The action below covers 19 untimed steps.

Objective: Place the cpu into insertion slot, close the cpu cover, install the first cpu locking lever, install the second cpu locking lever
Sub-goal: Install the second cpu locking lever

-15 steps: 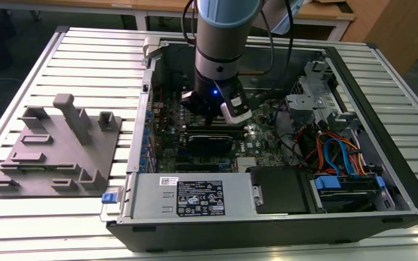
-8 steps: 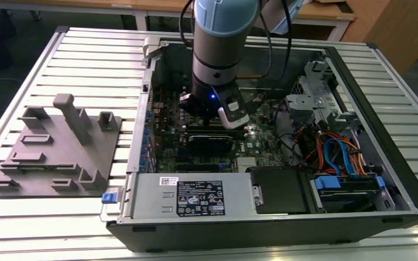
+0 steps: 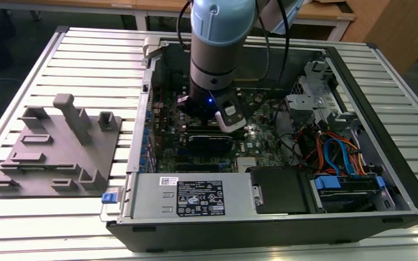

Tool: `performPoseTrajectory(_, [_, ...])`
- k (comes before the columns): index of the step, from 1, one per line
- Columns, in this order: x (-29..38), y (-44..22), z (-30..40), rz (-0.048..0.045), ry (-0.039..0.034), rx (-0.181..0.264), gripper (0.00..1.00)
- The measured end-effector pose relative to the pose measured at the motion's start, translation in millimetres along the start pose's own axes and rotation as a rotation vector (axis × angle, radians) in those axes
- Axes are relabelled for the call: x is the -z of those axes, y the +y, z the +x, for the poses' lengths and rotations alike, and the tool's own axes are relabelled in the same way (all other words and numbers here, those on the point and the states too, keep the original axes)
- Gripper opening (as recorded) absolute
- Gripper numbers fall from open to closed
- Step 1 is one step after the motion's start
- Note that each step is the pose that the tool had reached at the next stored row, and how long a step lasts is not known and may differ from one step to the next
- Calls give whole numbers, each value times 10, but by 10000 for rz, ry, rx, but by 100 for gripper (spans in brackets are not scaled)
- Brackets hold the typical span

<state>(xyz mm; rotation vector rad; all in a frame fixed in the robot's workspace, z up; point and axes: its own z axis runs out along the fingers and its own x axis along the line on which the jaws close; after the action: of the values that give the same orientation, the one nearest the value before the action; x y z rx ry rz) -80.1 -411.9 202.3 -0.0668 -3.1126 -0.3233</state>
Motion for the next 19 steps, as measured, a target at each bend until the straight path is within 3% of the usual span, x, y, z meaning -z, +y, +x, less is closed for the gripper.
performPoseTrajectory(5, [-24, -11, 11, -268, 13, 1, 10])
performPoseTrajectory(12, [-69, -24, 41, -424, 27, 2, 10])
performPoseTrajectory(16, [-92, -27, 53, -571, 29, 5, 10])
performPoseTrajectory(19, [-88, -28, 55, -608, 33, 2, 10])
